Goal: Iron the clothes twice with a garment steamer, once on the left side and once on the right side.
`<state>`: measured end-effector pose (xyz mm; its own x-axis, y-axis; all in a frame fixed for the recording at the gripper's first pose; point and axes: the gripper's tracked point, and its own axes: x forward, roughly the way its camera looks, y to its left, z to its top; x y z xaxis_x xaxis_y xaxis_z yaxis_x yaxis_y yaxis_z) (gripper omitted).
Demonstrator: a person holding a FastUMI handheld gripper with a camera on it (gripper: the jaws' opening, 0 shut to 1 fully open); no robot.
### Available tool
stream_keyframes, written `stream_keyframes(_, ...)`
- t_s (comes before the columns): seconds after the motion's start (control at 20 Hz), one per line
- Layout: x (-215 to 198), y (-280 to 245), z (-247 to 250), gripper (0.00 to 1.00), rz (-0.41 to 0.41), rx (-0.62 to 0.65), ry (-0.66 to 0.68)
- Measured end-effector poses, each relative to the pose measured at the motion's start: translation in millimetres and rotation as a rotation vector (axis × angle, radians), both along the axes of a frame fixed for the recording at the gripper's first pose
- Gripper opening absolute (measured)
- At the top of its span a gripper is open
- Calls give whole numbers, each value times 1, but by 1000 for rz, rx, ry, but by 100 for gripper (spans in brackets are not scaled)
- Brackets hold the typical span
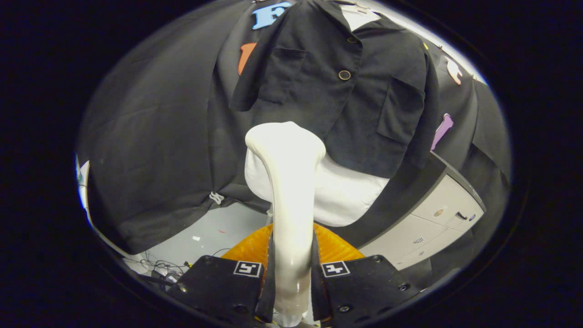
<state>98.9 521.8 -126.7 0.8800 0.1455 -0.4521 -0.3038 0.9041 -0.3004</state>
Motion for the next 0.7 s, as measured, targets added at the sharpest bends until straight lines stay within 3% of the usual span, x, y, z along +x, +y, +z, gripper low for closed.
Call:
stream_keyframes(0.35,-9,-17,17,35,15,18,-18)
stream_keyframes(0.7,-30,-93,43,34,-1,44,-39)
